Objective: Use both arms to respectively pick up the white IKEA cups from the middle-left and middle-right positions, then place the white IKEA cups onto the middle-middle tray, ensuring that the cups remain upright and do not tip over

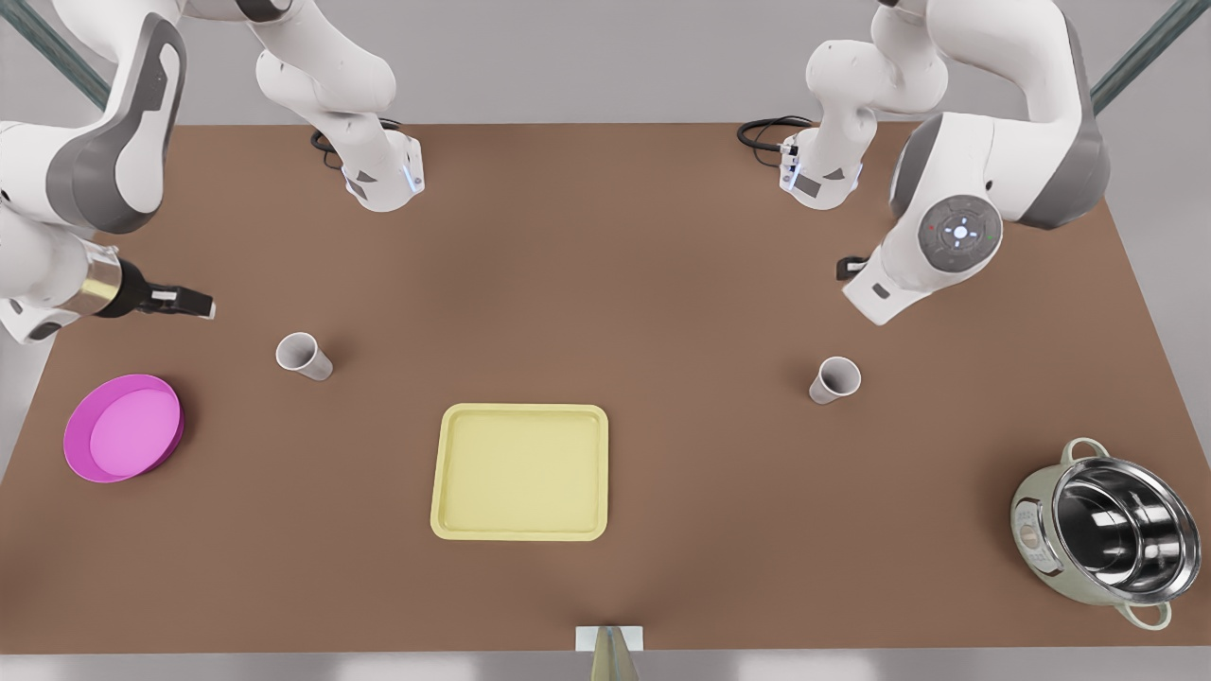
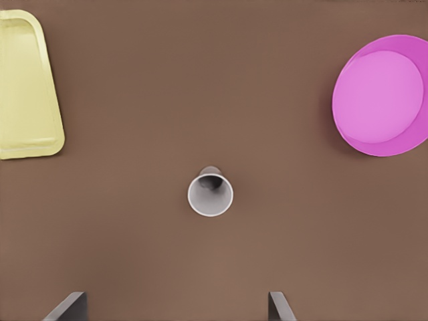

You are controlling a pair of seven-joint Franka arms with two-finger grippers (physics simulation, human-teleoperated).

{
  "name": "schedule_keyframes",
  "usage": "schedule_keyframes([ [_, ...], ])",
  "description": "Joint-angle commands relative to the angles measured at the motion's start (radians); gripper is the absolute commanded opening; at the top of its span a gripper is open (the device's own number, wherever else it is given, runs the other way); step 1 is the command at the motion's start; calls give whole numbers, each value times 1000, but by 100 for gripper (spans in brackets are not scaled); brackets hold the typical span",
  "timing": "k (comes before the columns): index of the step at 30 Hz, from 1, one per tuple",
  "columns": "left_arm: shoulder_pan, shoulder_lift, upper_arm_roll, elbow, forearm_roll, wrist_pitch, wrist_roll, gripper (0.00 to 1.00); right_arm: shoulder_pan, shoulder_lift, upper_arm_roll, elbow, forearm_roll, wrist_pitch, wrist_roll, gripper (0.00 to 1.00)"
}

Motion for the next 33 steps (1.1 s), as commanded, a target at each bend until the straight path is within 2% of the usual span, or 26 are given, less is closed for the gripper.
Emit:
schedule_keyframes([
  [1, -3, -2, 7, 0, -54, 139, 30, 100, 12, 0, 2, -3, 2, 58, -79, 100],
  [3, 12, 6, 20, -23, -56, 178, 31, 100, 27, 55, 8, 10, -26, 58, -105, 100],
  [4, 16, 3, 89, -170, -85, 402, 33, 100, 21, 75, 6, -30, -31, 113, -194, 100],
  [6, 20, 18, 169, -360, -171, 720, 125, 100, -2, 85, 3, -116, -38, 198, -260, 100],
  [9, 52, 83, 171, -457, -226, 945, 127, 100, -33, 71, 3, -251, -28, 365, -284, 100],
  [11, 58, 83, 171, -528, -230, 990, 128, 100, -31, 48, 3, -346, -27, 474, -286, 100],
  [14, 75, 119, 171, -531, -232, 1039, 128, 100, -37, 14, 3, -441, -24, 528, -284, 100],
  [15, 85, 121, 171, -597, -232, 1110, 130, 100, -43, 5, 2, -473, -24, 560, -284, 100],
  [24, 85, 174, 171, -693, -232, 1117, 134, 100, -79, 35, 0, -682, -24, 865, -278, 100],
  [25, 85, 196, 171, -693, -232, 1145, 133, 97, -80, 35, 0, -702, -24, 908, -277, 100],
  [26, 85, 198, 171, -693, -247, 1145, 133, 81, -80, 45, 2, -708, -23, 927, -275, 100],
  [27, 85, 199, 169, -693, -296, 1145, 133, 72, -82, 54, 2, -711, -21, 928, -274, 100],
  [28, 84, 207, 169, -693, -296, 1145, 134, 71, -88, 55, 2, -725, -21, 936, -272, 100],
  [29, 84, 211, 169, -693, -296, 1145, 133, 64, -88, 55, 2, -734, -21, 939, -272, 100],
  [30, 85, 211, 168, -692, -298, 1145, 133, 50, -90, 63, 2, -736, -21, 939, -272, 100],
  [33, 87, 205, 146, -689, -298, 1143, 131, 31, -94, 78, 2, -745, -21, 936, -272, 100],
])
